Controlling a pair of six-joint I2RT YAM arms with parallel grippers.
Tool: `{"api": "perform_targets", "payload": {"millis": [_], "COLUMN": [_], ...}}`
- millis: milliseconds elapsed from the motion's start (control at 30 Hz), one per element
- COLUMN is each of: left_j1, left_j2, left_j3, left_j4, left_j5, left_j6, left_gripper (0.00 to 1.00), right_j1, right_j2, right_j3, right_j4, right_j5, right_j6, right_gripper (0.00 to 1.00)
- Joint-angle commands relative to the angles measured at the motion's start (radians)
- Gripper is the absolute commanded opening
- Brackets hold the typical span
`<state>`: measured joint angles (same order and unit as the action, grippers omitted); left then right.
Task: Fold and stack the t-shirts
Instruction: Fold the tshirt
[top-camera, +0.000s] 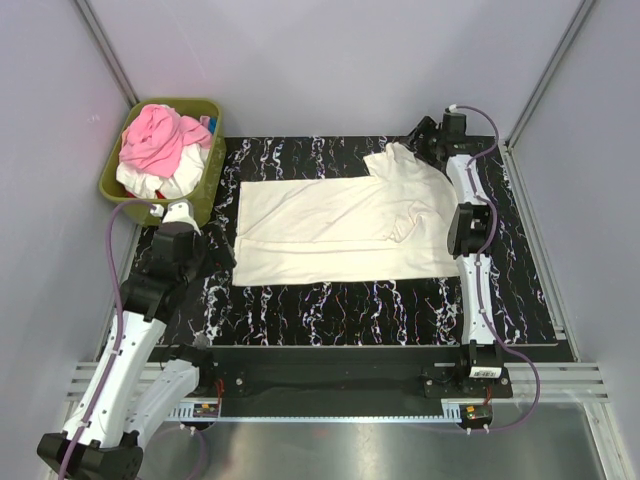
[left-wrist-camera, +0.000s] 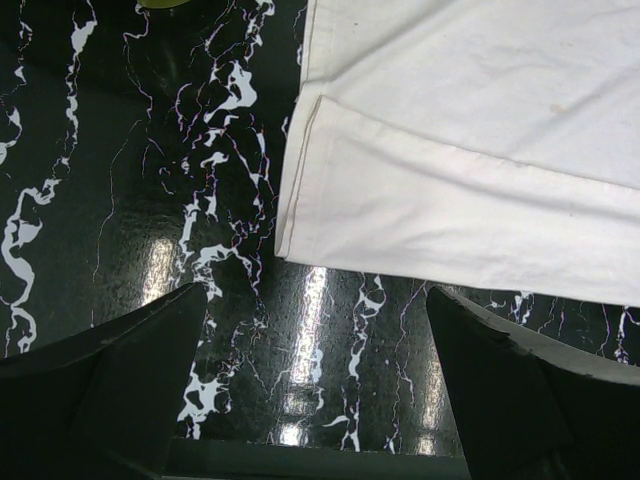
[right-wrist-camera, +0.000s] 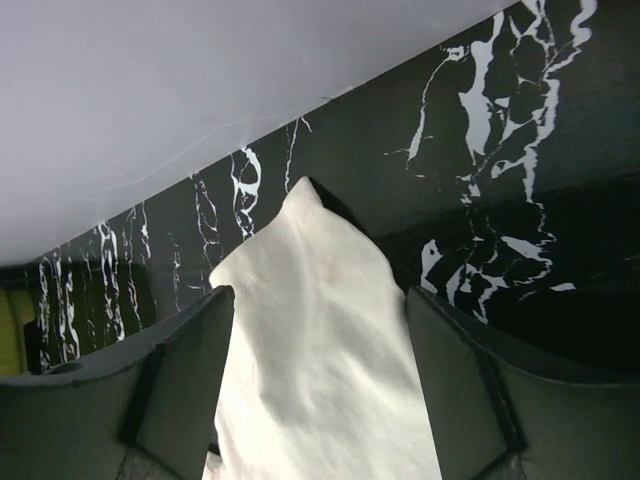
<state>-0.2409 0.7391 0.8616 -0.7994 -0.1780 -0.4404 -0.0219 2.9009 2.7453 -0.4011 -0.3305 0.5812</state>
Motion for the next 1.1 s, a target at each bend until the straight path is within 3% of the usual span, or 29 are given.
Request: {"api": "perform_targets", "payload": {"millis": [0,67,200,467,700,933,1067], "left_j1": [-0.005,-0.006,-0.006,-0.006,-0.006,-0.006,-0.005], "left_j2": [-0.009,-0.009,-0.009,-0.009,-0.012,-0.009,-0.017], "left_j3": [0.001,-0.001,-0.001,-0.003,-0.003,-0.003,-0.004], "left_j4": [0.040,0.040,0.042,0.042,0.045,0.045,0.046], "left_j5": [0.000,0.000,0.000,-0.005,-0.009,-0.011,-0.012], "left_j6": [0.020,0.019,0.020,0.020,0.020,0.019,0.017], "left_gripper": [0.99,0.99,0.99,0.99,0.99,0.99,0.99], "right_j1": [0.016,0.017,0.017,0.017,0.017,0.017,0.016], "right_j2": [0.047,0.049,0.041,0.026,0.006,-0.063,-0.173], "right_j3": [0.036,0.036,0.022,-0.010,-0.018,-0.044,-0.102], "right_j4": [0.007,0.007,-0.011,-0.071,-0.105,-0.078,-0.030], "right_j5": [0.024,0.012,0.013,-0.007,0.028,0.074,-0.007], "right_j6": [0.045,0.054,0.049,0.026,-0.003,-0.096,-0.171], "right_gripper": [0.76,0.75,0.60,0.22,0.00,0.00,0.00]}}
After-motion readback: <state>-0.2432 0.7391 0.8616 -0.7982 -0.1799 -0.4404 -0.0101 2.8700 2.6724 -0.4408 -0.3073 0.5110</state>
